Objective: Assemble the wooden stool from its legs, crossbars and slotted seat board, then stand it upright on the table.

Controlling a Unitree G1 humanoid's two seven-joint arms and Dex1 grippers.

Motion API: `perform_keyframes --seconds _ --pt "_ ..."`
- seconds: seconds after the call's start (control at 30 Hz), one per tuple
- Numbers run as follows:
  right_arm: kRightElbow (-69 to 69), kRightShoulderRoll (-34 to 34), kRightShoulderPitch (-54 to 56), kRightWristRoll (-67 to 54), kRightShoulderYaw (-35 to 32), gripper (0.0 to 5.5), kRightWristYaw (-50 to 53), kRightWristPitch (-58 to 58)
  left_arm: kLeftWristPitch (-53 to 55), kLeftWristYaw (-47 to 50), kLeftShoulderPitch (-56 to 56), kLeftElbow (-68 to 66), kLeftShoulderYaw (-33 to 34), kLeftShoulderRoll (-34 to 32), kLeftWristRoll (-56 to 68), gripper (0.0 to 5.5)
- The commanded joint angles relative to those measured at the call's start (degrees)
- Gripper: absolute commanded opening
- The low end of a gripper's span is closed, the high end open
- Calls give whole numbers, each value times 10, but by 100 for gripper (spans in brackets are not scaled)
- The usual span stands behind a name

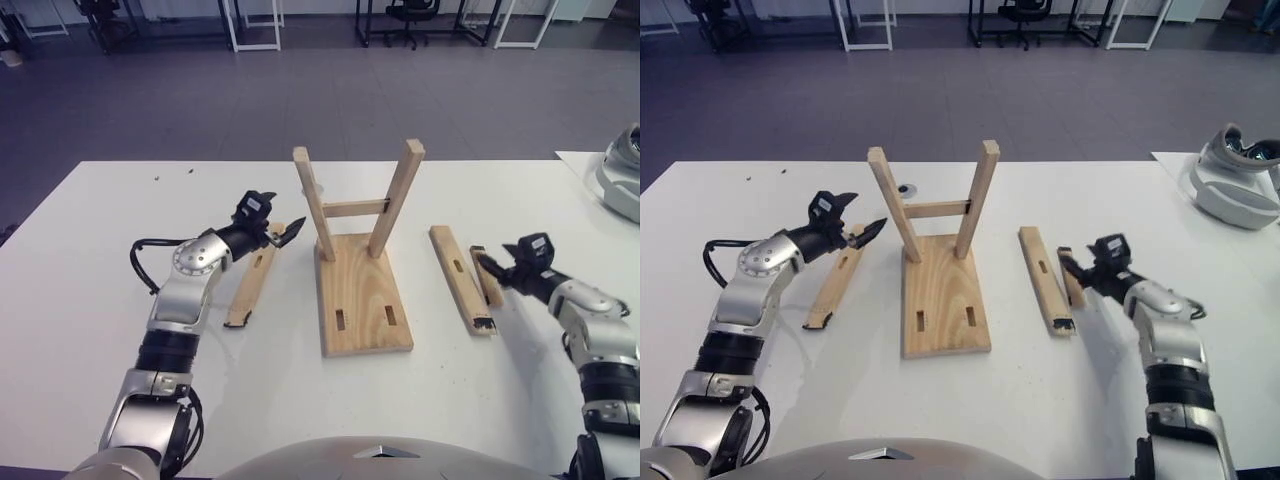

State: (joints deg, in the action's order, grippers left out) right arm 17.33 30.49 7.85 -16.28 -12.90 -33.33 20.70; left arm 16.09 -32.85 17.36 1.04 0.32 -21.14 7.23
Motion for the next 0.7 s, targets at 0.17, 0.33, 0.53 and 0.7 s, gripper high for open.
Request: perform_keyframes --seconds 0.17,0.33,0.53,0.7 --pt "-103 -27 -61 -24 -29 338 74 109 74 26 -33 88 2 -10 10 427" --pt "-133 -35 -55 -48 -51 338 77 104 87 34 -42 102 1 -6 11 427" --pt "-97 -27 -68 -6 -22 338 90 118 102 42 -48 126 2 -2 21 427" --pt "-88 -25 -72 7 -19 279 98 106 127 54 -57 179 40 7 69 427"
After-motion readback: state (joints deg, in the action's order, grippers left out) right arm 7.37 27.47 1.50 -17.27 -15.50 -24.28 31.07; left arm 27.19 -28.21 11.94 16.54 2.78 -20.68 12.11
